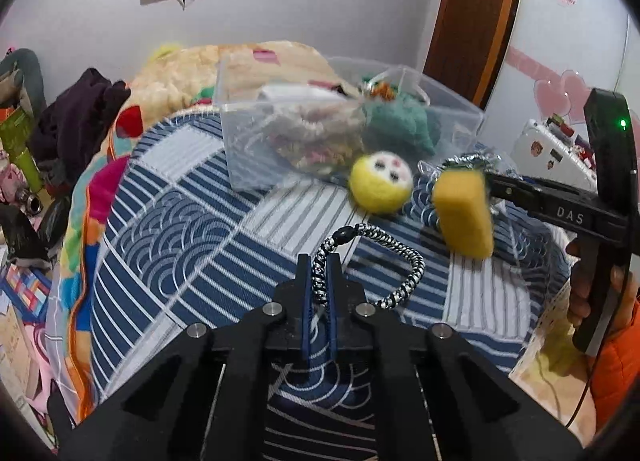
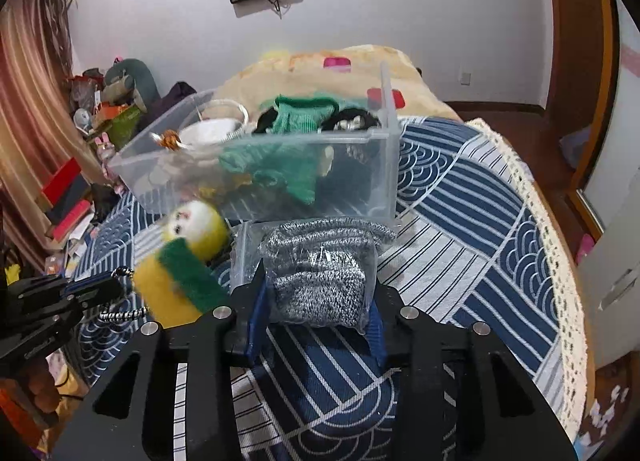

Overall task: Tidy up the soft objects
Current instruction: 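Grasp the beaded bracelet with the left tool while the right tool grasps the bagged grey sock, then drop the bracelet and bagged grey sock into the clear box, opening both tools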

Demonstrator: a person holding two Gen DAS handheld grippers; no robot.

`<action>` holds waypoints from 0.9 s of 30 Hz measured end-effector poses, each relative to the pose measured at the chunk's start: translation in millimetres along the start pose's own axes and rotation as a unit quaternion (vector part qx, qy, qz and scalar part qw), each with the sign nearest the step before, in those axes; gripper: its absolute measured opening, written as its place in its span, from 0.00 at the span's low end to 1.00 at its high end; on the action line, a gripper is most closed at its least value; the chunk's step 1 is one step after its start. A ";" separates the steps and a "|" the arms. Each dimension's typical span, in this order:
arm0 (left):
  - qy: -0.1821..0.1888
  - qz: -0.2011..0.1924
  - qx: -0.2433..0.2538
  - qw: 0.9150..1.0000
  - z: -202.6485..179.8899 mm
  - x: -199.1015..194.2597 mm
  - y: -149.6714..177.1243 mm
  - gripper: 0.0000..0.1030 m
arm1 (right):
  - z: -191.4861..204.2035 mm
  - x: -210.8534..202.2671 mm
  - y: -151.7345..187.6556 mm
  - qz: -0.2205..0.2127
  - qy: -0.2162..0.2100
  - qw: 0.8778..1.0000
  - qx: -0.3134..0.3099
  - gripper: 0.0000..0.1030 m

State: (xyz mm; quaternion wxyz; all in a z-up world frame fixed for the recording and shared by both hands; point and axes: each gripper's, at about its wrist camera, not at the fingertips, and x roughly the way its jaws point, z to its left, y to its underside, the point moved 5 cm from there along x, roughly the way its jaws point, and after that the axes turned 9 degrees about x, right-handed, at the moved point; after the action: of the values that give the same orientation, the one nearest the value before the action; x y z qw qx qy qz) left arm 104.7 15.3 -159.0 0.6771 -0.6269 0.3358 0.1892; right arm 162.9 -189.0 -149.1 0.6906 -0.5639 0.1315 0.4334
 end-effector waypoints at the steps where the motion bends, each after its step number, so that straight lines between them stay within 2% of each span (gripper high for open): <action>1: 0.000 -0.006 -0.001 1.000 0.9 -3.2 -3.8 0.06 | 0.2 -3.7 -1.9 -0.005 -0.002 1.000 0.000 0.36; 7: -0.019 -0.050 -0.003 0.999 10.6 -23.9 -32.8 0.06 | 6.0 -24.9 -16.1 -0.043 -0.007 0.999 -0.006 0.36; 17: -0.054 -0.105 -0.008 0.993 31.6 -32.6 -83.9 0.06 | 16.6 -49.5 -55.5 -0.109 -0.013 0.994 -0.014 0.36; 21: -0.067 -0.113 -0.010 0.991 38.1 -25.1 -101.8 0.06 | 25.3 -45.5 -72.6 -0.126 -0.014 0.992 -0.022 0.37; 27: -0.084 -0.102 -0.015 0.991 45.0 0.8 -116.4 0.06 | 32.8 -27.8 -91.4 -0.134 -0.017 0.991 -0.018 0.37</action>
State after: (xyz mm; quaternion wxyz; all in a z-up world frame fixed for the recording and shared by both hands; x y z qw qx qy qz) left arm 193.8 42.5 -76.0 0.7088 -0.6501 0.2097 0.1761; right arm 204.7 -171.2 -59.0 0.7341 -0.5814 0.0356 0.3490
